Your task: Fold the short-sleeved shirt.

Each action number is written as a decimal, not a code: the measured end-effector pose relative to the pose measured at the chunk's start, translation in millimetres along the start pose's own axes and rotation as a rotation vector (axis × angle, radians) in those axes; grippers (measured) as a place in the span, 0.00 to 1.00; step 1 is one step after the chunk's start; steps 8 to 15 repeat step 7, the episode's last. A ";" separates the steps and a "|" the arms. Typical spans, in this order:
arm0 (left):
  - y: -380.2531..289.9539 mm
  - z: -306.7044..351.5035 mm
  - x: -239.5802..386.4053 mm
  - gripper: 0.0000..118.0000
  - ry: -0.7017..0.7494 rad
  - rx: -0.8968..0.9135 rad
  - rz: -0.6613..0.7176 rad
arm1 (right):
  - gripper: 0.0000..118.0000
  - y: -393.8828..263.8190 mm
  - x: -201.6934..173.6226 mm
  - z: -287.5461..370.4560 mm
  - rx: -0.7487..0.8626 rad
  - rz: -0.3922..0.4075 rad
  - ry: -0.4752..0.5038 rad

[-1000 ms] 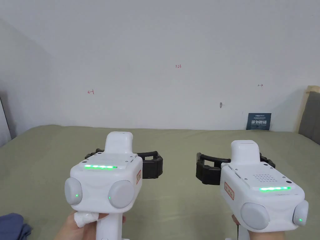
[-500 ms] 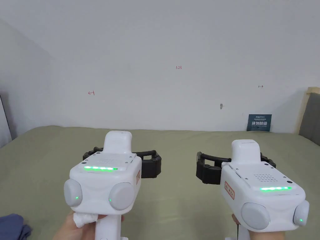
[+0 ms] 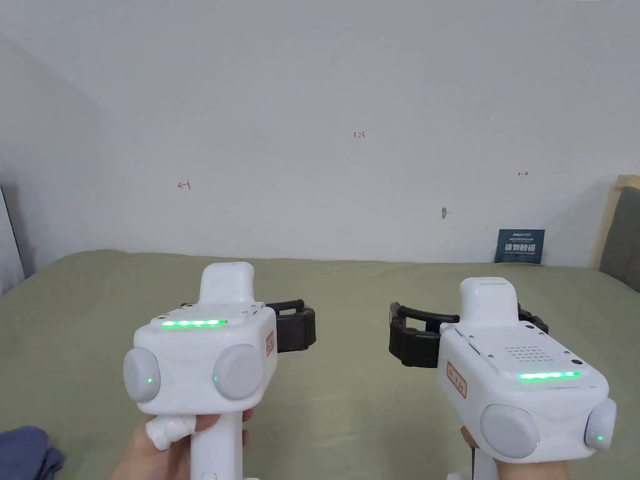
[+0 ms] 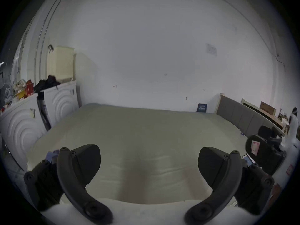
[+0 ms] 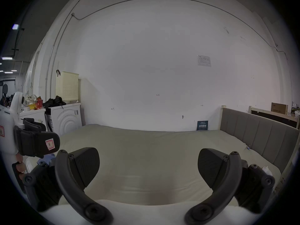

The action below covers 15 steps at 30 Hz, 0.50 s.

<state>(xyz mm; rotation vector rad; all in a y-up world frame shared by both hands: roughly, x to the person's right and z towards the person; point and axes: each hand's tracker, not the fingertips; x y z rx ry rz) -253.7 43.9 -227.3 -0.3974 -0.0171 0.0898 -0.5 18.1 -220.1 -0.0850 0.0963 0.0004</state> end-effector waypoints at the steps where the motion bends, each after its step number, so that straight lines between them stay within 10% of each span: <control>1: -0.3 -0.6 -0.7 1.00 -0.010 0.017 -0.015 | 1.00 -0.6 0.3 0.5 0.000 -0.004 0.000; 15: -1.0 -7.5 3.1 1.00 0.064 -0.029 -0.019 | 1.00 -1.9 2.4 3.0 -0.009 -0.010 0.002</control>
